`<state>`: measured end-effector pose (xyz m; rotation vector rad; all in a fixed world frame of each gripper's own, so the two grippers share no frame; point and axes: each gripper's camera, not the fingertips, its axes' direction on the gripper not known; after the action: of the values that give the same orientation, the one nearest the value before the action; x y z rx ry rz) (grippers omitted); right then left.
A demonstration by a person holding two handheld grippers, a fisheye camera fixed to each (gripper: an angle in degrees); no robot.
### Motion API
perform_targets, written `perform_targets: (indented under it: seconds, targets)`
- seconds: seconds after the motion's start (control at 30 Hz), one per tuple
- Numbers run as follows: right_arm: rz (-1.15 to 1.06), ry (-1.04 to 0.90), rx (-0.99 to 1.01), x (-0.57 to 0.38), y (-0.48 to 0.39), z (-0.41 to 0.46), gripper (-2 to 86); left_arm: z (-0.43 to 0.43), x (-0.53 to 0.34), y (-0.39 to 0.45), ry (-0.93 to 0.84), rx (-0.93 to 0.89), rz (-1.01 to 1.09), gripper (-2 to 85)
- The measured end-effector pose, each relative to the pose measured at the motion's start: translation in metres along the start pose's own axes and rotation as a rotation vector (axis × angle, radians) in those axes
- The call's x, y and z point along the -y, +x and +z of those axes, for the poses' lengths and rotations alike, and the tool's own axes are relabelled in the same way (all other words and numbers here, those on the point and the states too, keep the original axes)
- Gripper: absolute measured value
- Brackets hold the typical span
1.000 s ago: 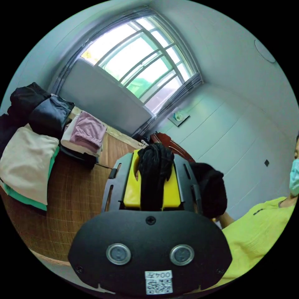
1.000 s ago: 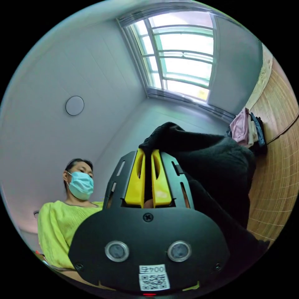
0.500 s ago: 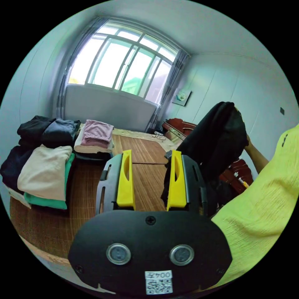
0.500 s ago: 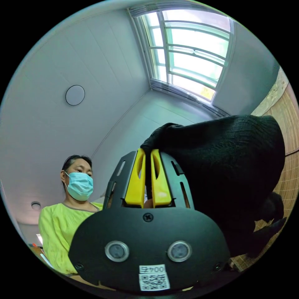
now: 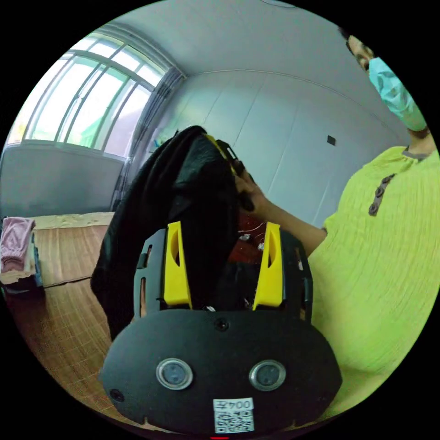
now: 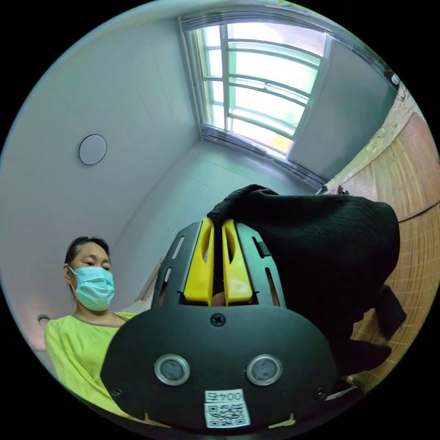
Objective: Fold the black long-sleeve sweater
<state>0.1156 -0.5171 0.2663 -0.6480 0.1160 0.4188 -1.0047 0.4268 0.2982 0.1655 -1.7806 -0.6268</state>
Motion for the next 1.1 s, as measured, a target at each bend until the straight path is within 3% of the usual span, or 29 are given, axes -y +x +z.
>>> perform_targets:
  seconds: [0.07,0.13,0.3,0.43,0.63,0.9,1.1]
  targets:
    - [0.058,0.001,-0.045,-0.011,0.018,0.005,3.1,0.003,0.005,-0.018,0.024,-0.051,-0.091,18.3]
    - [0.101,-0.011,-0.082,-0.019,0.03,0.01,3.4,0.003,0.005,-0.058,-0.037,0.014,-0.235,7.9]
    - [0.128,0.02,-0.337,-0.033,0.04,0.002,3.9,-0.041,0.006,-0.137,0.065,-0.078,-0.491,4.8]
    - [-0.087,-0.016,-0.54,-0.059,0.008,-0.004,1.1,-0.075,0.032,-0.176,0.14,-0.081,-0.622,4.3]
    - [-0.395,-0.118,-0.699,-0.124,-0.04,0.044,12.8,-0.107,0.04,-0.212,0.127,0.028,-0.709,3.8]
    - [-0.505,-0.333,-0.84,-0.199,-0.043,0.159,21.6,-0.139,0.053,-0.223,0.185,0.095,-0.691,3.5]
    - [-0.678,-0.466,-1.18,-0.232,-0.027,0.238,24.2,-0.107,0.043,-0.22,0.127,0.047,-0.732,3.9]
